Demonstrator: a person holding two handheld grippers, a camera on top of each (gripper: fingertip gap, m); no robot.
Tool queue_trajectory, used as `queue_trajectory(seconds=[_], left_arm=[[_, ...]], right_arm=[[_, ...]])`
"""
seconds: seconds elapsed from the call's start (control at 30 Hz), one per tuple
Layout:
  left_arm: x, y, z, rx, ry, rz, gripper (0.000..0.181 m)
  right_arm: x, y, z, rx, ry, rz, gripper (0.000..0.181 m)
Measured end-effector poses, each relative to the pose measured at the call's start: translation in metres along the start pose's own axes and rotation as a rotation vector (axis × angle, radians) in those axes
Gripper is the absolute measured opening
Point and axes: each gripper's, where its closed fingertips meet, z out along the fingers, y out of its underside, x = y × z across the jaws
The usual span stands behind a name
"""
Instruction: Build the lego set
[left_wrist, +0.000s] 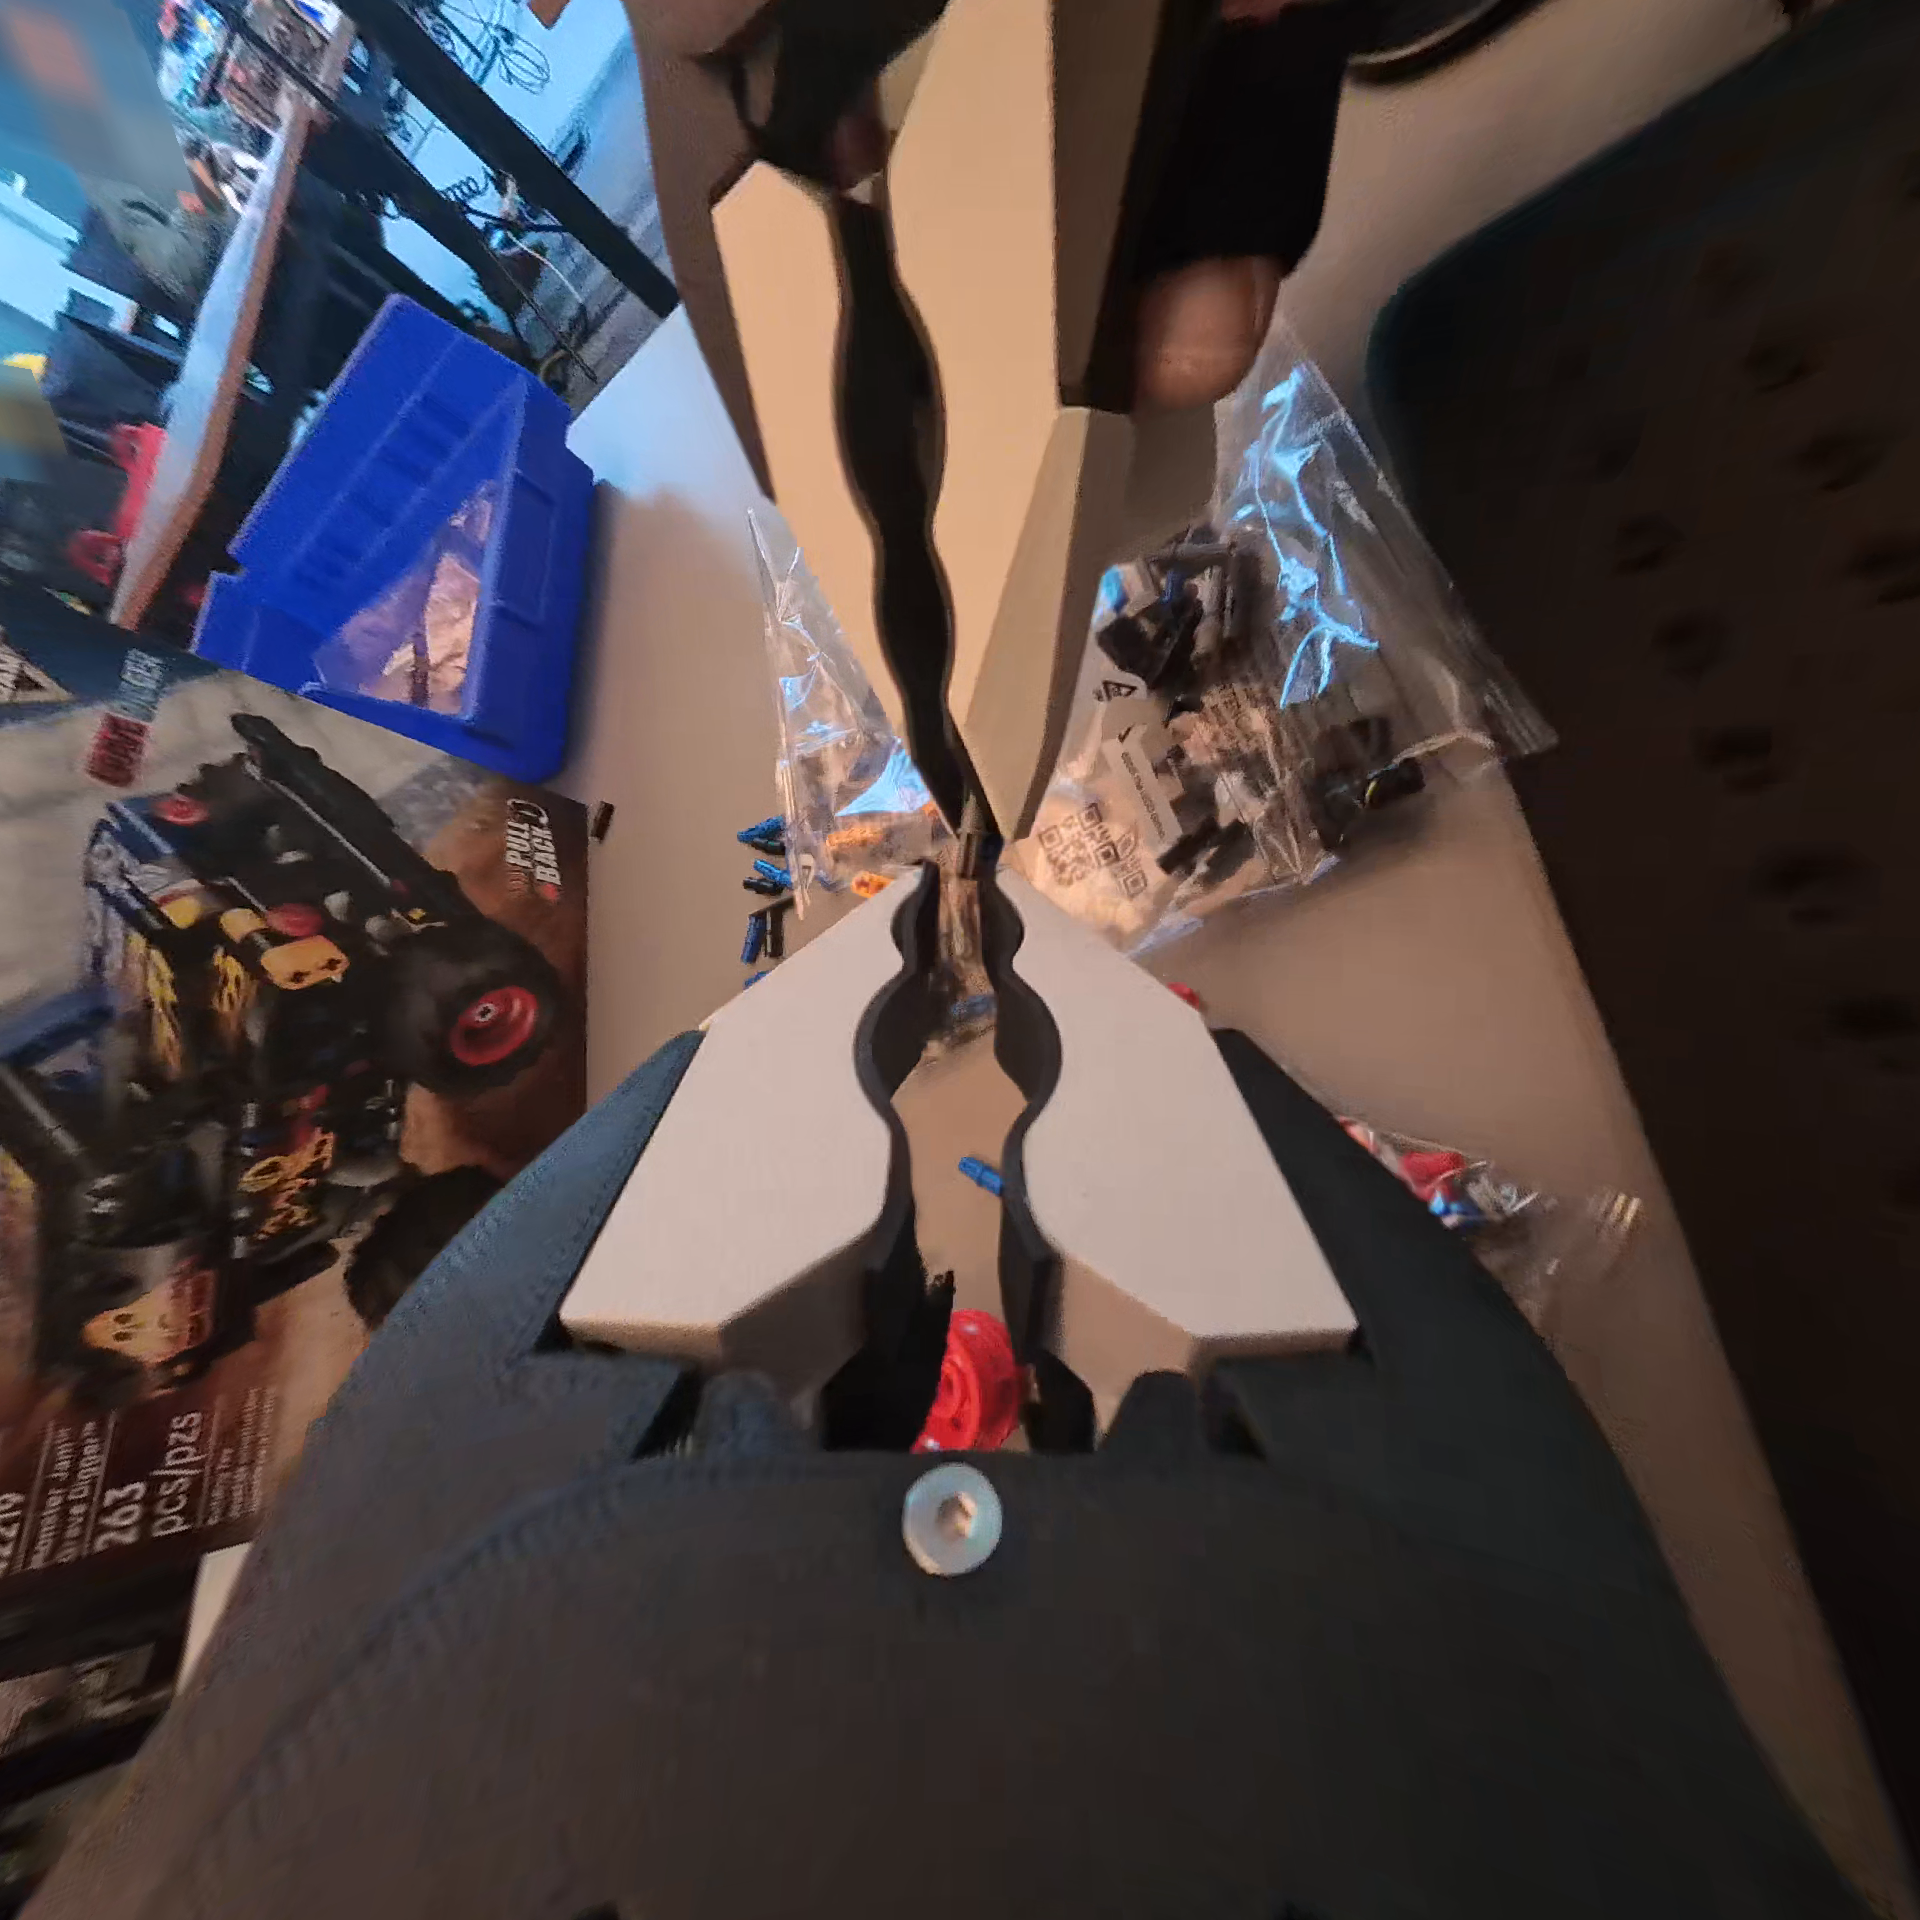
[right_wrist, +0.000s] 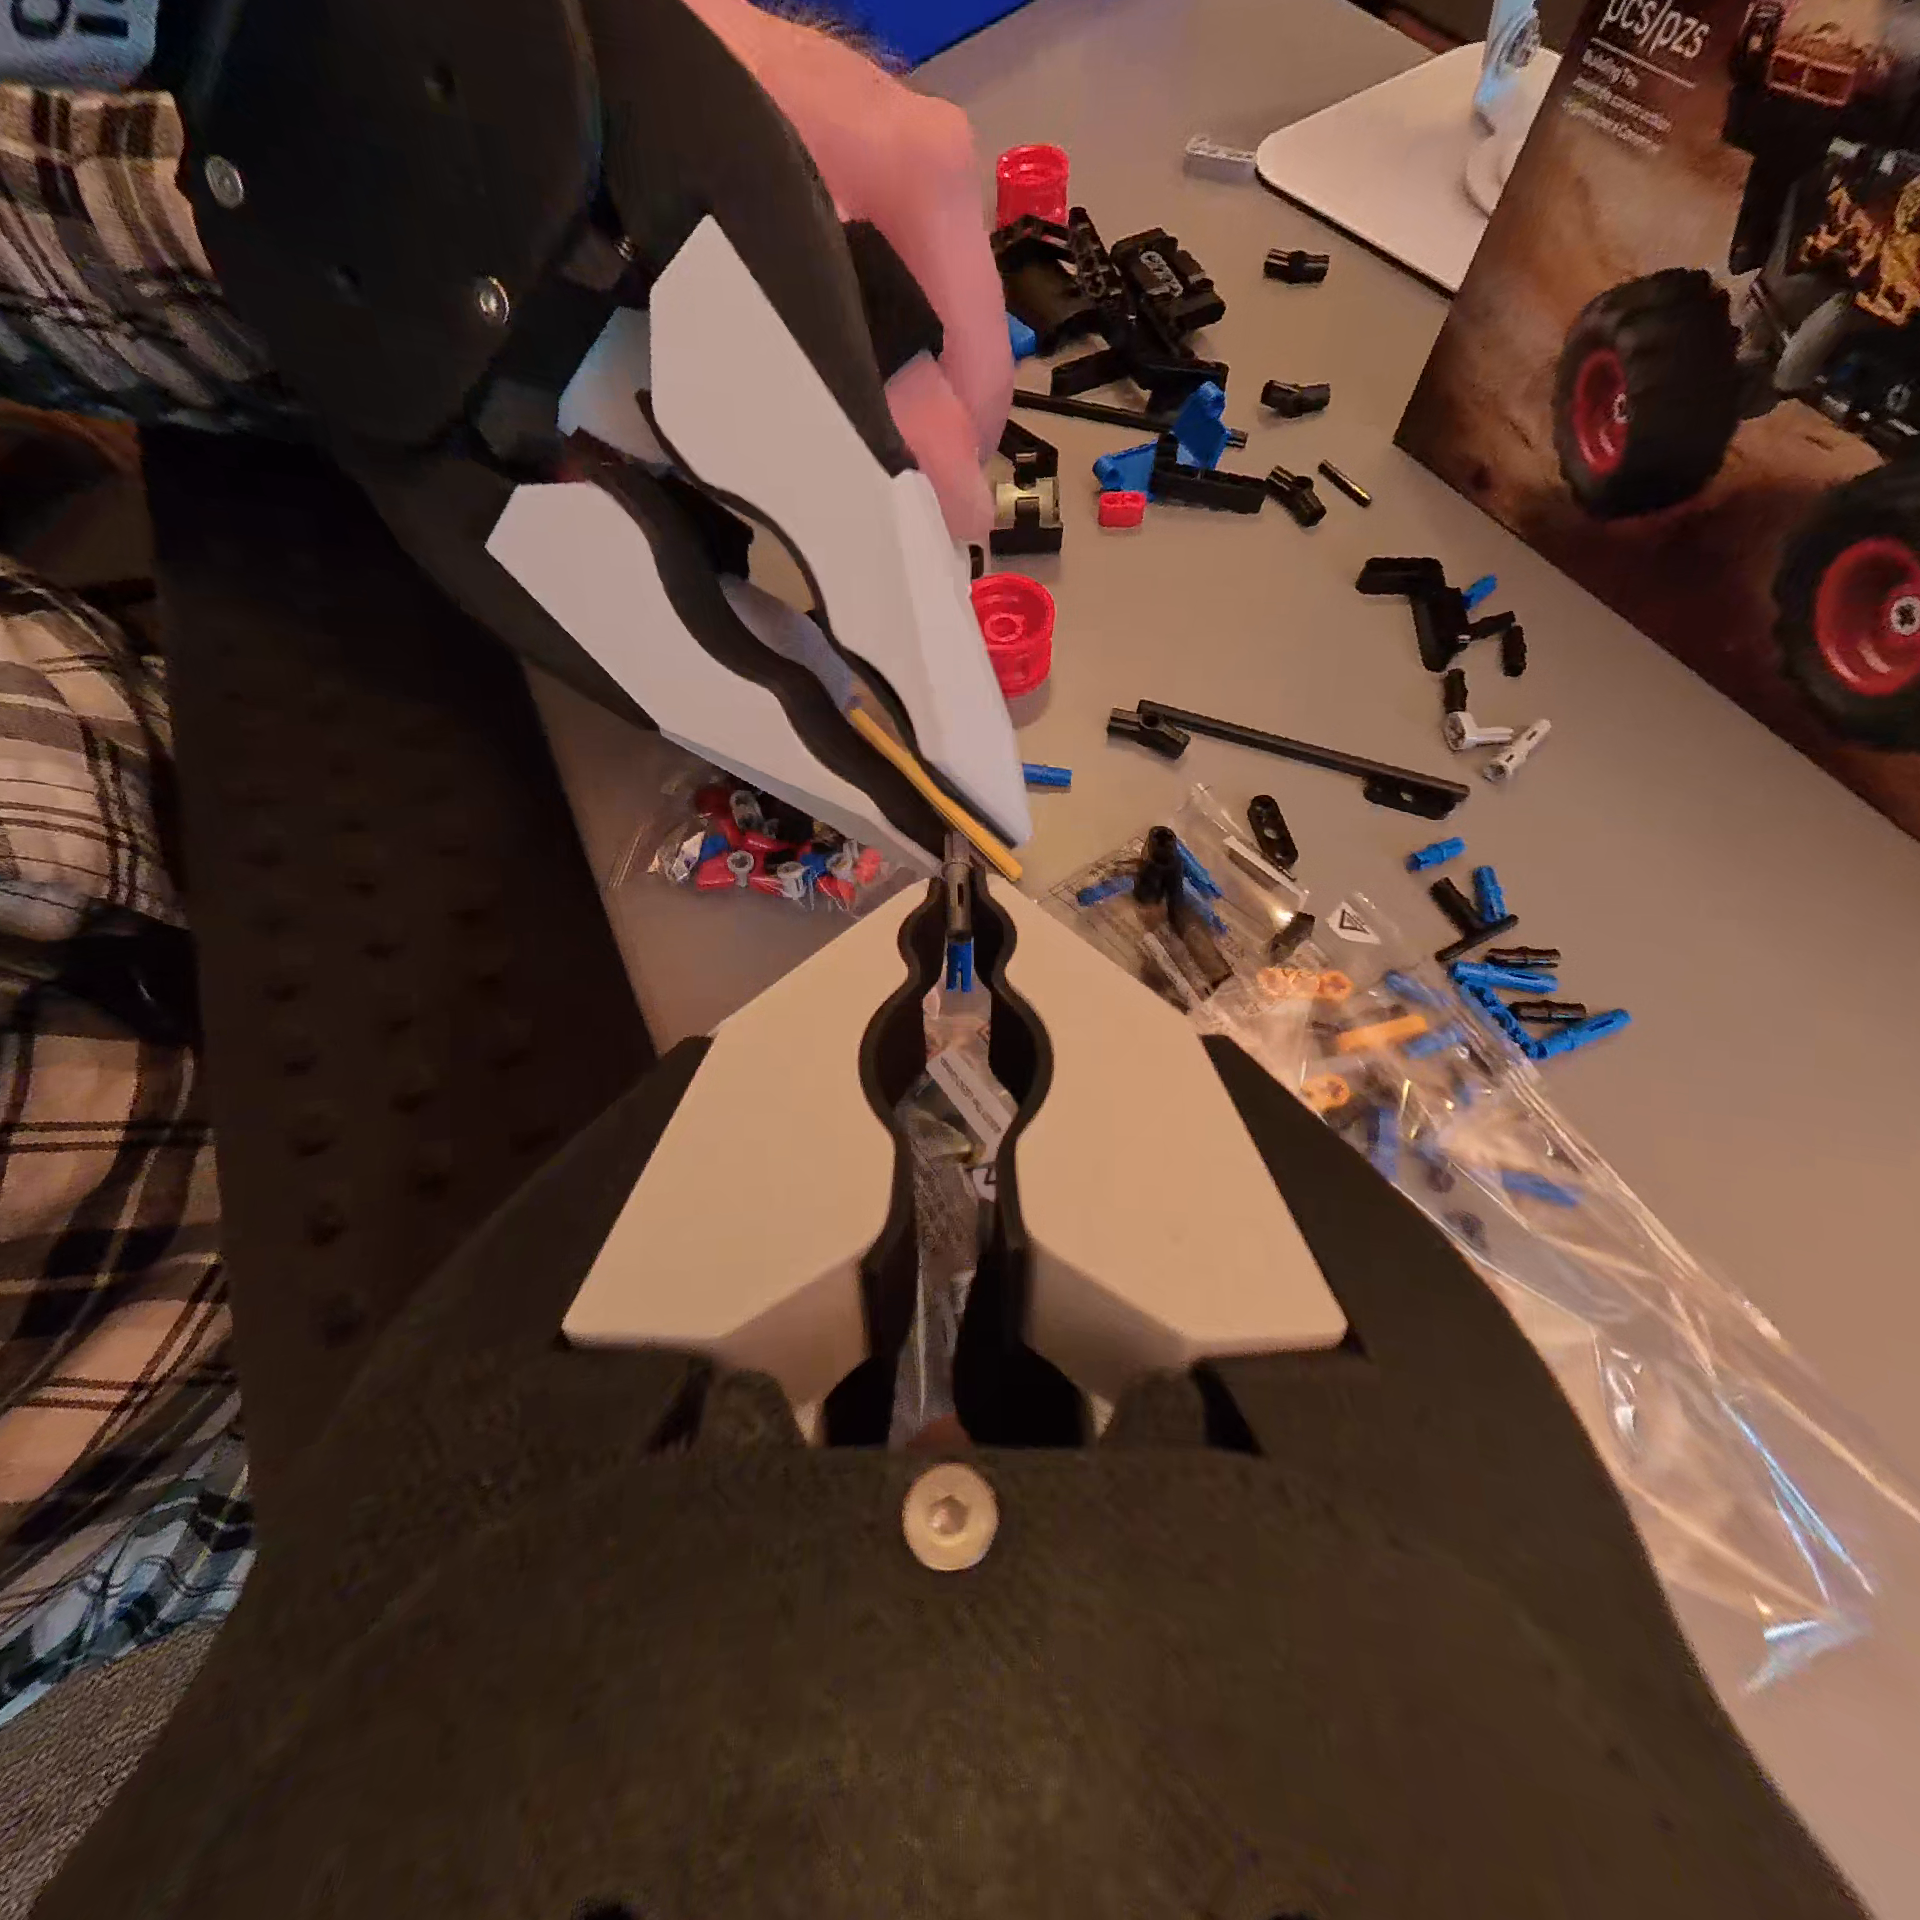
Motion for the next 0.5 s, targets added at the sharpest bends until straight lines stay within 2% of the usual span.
queue_trajectory(seconds=[0.17,0.33,0.5], left_arm=[[0.002,0.004,-0.002,-0.013,-0.023,0.074,0.001],[0.0,0.01,-0.001,-0.055,-0.075,0.173,0.008],[-0.001,0.015,0.002,-0.104,-0.102,0.251,0.001]], right_arm=[[-0.002,-0.002,0.004,-0.038,0.005,-0.047,0.003],[0.0,-0.002,0.01,-0.105,0.033,-0.115,0.002],[0.001,-0.001,0.014,-0.156,0.057,-0.176,0.002]])
